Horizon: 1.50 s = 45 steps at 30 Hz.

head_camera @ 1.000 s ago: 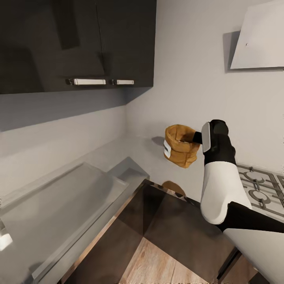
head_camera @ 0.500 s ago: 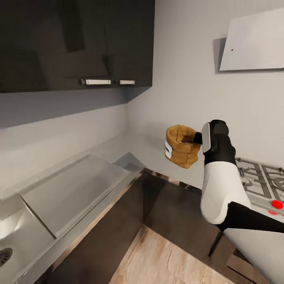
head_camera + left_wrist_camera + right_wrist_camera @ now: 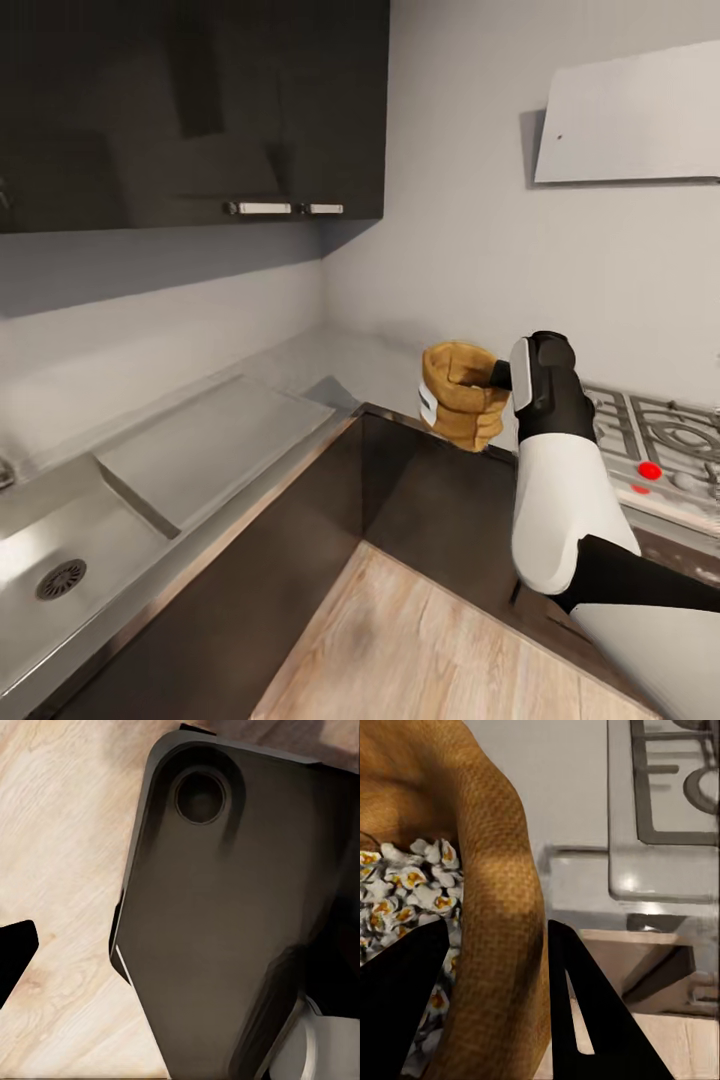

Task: In the kitchen, take the popcorn bag from the countertop, put it into the microwave, and heat it until the popcorn is cooked so the cooked popcorn ends up inside the bag.

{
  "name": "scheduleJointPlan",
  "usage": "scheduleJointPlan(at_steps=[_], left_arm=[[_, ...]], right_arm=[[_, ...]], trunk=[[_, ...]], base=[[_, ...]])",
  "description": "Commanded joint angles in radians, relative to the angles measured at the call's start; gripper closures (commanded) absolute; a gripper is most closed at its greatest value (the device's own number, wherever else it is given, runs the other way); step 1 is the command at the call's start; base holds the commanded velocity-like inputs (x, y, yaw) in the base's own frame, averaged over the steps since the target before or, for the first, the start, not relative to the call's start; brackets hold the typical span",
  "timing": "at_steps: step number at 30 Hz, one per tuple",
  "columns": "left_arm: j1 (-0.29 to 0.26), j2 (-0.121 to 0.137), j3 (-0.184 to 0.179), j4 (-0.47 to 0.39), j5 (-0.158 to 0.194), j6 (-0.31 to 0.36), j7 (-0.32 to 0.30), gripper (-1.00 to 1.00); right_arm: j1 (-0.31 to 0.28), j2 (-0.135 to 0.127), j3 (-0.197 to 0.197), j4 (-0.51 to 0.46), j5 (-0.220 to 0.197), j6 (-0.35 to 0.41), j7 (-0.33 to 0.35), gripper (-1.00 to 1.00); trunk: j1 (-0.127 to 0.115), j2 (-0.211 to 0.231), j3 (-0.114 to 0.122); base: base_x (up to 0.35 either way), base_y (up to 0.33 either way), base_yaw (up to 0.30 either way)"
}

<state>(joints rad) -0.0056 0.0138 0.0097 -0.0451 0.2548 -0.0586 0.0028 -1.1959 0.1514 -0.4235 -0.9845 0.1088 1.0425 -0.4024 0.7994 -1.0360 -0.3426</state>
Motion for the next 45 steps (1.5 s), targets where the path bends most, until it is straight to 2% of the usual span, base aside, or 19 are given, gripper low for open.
scheduleJointPlan(at_steps=[1, 4, 13, 16, 21, 23, 24, 27, 31, 35, 40, 45], left_arm=[[-0.001, 0.000, 0.000, 0.001, 0.003, -0.003, 0.000, -1.00], [-0.001, 0.000, 0.000, 0.001, 0.003, -0.003, 0.000, -1.00], [-0.001, 0.000, -0.001, 0.001, 0.003, -0.003, 0.000, -1.00], [-0.001, 0.000, -0.001, 0.001, 0.003, -0.003, 0.000, -1.00], [-0.001, 0.000, -0.001, 0.002, 0.003, -0.003, 0.000, -1.00], [-0.001, 0.000, -0.002, 0.002, 0.003, -0.003, 0.000, -1.00], [-0.001, 0.000, -0.002, 0.002, 0.002, -0.003, 0.000, -1.00], [-0.001, 0.001, -0.002, 0.002, 0.002, -0.003, 0.000, -1.00], [-0.001, 0.001, -0.003, 0.002, 0.002, -0.003, 0.000, -1.00], [-0.001, 0.001, -0.004, 0.002, 0.003, -0.003, 0.000, -1.00], [-0.001, 0.001, -0.002, 0.002, 0.003, -0.003, 0.000, -1.00], [-0.001, 0.001, 0.000, 0.002, 0.003, -0.003, 0.000, -1.00]], right_arm=[[0.000, 0.000, -0.003, -0.003, 0.009, 0.005, 0.005, 1.00], [0.002, -0.001, -0.001, -0.038, 0.008, 0.005, 0.006, 1.00], [0.011, -0.001, -0.003, -0.048, 0.011, 0.005, 0.006, 1.00], [0.048, 0.000, -0.003, -0.074, 0.007, 0.005, 0.007, 1.00], [0.155, -0.002, -0.003, -0.164, -0.002, 0.005, 0.011, 1.00], [0.193, -0.018, -0.003, -0.171, -0.003, 0.005, 0.013, 1.00], [0.231, -0.039, -0.003, -0.173, -0.003, 0.005, 0.033, 1.00], [0.282, -0.060, -0.003, -0.165, -0.003, 0.005, 0.074, 1.00], [0.336, -0.077, -0.003, -0.148, -0.003, 0.005, 0.083, 1.00], [0.351, -0.088, -0.006, -0.071, 0.001, 0.005, 0.084, 1.00], [0.352, -0.119, -0.006, 0.038, -0.002, 0.005, 0.113, 1.00], [0.353, -0.128, -0.011, 0.049, -0.001, -0.005, 0.150, 1.00]], trunk=[[-0.001, -0.001, -0.001], [-0.001, -0.001, -0.001], [-0.001, -0.001, -0.001], [-0.001, -0.001, -0.001], [-0.001, -0.001, -0.001], [-0.001, -0.001, -0.001], [-0.001, -0.001, -0.001], [-0.001, -0.001, -0.001], [-0.001, -0.001, -0.001], [-0.001, -0.001, -0.001], [-0.001, -0.001, -0.001], [-0.001, -0.001, -0.001]], base=[[-0.348, 0.000, 0.000], [-0.348, 0.000, 0.000], [-0.348, 0.000, 0.000], [-0.348, 0.000, 0.000], [-0.348, 0.000, 0.000], [-0.348, 0.000, 0.000], [-0.348, 0.000, 0.000], [-0.347, 0.000, 0.000], [-0.209, 0.000, 0.000], [-0.021, 0.000, 0.000], [-0.001, 0.000, 0.000], [0.000, 0.000, 0.000]])
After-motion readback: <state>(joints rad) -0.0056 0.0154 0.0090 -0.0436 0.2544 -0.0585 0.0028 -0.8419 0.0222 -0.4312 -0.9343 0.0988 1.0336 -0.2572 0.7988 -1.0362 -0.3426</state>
